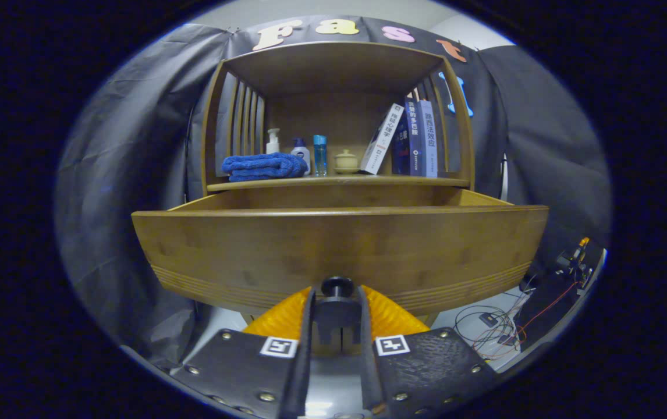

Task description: Pull open the drawer, take out the items inside it, and place them on the countertop above the cabinet.

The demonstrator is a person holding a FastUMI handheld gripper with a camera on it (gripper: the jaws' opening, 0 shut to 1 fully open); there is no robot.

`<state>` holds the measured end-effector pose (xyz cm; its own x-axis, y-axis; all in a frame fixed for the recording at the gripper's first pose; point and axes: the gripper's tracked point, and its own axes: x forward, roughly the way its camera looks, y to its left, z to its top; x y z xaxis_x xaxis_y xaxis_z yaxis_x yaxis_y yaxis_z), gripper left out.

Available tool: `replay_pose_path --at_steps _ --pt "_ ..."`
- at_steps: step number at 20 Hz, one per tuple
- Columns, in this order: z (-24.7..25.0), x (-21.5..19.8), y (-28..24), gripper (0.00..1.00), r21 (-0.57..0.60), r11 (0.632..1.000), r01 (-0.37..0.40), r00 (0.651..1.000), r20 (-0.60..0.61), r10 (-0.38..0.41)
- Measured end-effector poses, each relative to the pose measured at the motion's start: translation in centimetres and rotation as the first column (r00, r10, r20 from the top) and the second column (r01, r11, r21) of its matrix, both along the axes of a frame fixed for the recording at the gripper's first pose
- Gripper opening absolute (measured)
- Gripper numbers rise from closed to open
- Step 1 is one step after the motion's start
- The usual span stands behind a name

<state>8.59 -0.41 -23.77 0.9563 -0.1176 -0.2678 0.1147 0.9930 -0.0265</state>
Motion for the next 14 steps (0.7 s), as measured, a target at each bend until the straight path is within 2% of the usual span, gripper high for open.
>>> replay_pose_path --at_steps 3,6,8,14 --pt "1.3 -0.5 0.6 0.4 0.004 1.0 -0.01 1.0 0.021 0.01" --pt "5.0 -0.6 1.6 0.47 0.032 0.999 -0.024 0.995 0.1 0.02" --pt "7.9 0.0 1.9 0.47 0.028 0.999 -0.021 0.991 0.132 0.018" --pt "12.1 5.2 2.6 0.47 -0.004 1.0 -0.027 0.993 0.112 0.027"
